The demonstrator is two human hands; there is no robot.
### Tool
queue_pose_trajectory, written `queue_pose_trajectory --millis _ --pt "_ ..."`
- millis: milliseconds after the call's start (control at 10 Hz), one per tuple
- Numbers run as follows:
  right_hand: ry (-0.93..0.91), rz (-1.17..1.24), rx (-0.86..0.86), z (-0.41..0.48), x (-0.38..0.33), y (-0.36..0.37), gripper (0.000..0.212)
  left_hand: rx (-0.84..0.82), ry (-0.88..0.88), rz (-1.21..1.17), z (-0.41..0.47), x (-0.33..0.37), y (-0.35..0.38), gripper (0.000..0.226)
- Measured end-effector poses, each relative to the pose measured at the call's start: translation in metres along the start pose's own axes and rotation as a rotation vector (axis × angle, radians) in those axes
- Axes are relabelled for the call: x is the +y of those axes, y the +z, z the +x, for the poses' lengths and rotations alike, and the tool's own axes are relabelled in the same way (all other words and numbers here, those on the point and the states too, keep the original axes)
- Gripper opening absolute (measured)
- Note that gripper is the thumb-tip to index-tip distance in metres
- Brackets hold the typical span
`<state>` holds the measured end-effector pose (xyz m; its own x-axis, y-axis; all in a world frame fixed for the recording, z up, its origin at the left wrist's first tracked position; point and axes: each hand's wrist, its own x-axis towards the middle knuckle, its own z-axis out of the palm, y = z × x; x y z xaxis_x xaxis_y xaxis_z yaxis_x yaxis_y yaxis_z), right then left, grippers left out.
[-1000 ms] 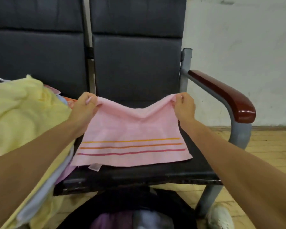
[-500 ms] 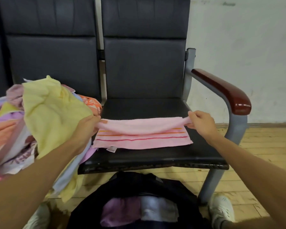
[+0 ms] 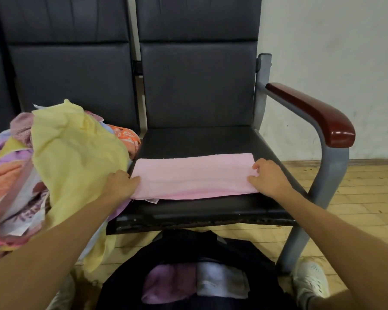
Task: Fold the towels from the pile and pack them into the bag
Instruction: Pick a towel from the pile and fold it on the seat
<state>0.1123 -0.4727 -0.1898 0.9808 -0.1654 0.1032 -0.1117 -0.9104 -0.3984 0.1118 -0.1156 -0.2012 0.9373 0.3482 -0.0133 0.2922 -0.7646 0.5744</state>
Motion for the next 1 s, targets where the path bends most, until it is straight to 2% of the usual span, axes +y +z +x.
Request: queue_pose_trajectory --millis 100,200,300,400,500,600,700,800,900,1000 --pt "0.159 0.021 -0.067 0.009 0.000 0.003 0.040 -0.117 -0.077 0.029 0.001 0.014 0.002 0.045" --pt "0.244 0.138 -0.153 0.013 -0.005 -0.002 0.029 -0.142 -0.113 0.002 0.001 0.027 0.005 0.046" --pt "0.243 0.255 -0.230 0.013 -0.010 -0.009 0.034 -0.173 -0.161 -0.174 -0.003 0.034 0.002 0.044" --pt "0.255 0.337 -0.341 0.011 -0.013 -0.014 0.043 -0.263 -0.346 -0.571 -0.009 0.031 -0.013 0.030" --pt "0.221 0.371 -0.381 0.008 -0.013 -0.015 0.051 -0.302 -0.357 -0.824 -0.024 0.031 -0.031 0.030" --pt "0.203 0.467 -0.367 0.003 -0.011 -0.012 0.050 -0.224 -0.258 -0.950 -0.040 0.040 -0.041 0.016" --pt "0.178 0.506 -0.425 -0.008 -0.010 -0.009 0.035 -0.135 -0.255 -0.945 -0.051 0.059 -0.042 0.015" --pt "0.156 0.510 -0.495 -0.017 -0.007 -0.015 0.026 -0.113 -0.247 -0.879 -0.059 0.081 -0.035 0.019" --pt "0.206 0.616 -0.573 -0.022 -0.005 -0.021 0.015 -0.156 -0.197 -0.851 -0.075 0.118 -0.022 0.020" --pt "0.233 0.691 -0.543 -0.025 0.000 -0.022 0.022 -0.230 -0.127 -0.729 -0.081 0.145 -0.009 0.026"
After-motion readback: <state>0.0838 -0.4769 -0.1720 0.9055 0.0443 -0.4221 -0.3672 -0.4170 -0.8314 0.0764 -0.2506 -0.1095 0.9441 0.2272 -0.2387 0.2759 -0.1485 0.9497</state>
